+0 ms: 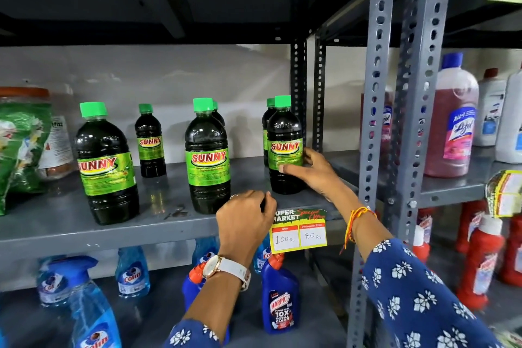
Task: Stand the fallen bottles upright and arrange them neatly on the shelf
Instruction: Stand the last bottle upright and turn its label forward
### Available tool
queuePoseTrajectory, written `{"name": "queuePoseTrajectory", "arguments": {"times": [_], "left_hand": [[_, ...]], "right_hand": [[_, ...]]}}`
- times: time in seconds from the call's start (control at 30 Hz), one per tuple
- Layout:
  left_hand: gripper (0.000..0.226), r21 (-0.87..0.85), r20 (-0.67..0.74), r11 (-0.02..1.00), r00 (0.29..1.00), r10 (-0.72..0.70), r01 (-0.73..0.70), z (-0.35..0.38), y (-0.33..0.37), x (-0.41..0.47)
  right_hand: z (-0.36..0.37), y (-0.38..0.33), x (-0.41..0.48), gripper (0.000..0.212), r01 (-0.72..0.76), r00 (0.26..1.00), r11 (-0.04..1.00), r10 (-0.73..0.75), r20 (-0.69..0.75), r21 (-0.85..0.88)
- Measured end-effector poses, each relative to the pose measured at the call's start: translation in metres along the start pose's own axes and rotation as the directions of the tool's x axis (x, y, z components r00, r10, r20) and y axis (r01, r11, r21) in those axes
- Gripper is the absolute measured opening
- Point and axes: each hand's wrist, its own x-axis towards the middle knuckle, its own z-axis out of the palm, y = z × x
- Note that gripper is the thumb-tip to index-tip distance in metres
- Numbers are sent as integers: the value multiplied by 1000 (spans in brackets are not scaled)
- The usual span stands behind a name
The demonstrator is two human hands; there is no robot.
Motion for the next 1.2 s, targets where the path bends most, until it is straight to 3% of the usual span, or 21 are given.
{"name": "queuePoseTrajectory", "arguments": {"times": [0.3,0.77,1.2], "left_hand": [[36,-11,-42,1000,999,14,-14,2,-1,-1],[27,30,-260,982,947,186,-184,21,-8,-7],[32,109,-294,970,925,242,-219,27,-11,-8]], "right_hand": [[-8,1,-30,44,110,992,994,-110,-55,-13],[-8,0,-37,46,140,987,990,-142,-74,-32],[-6,2,-37,38,161,984,987,-160,-72,8]]}}
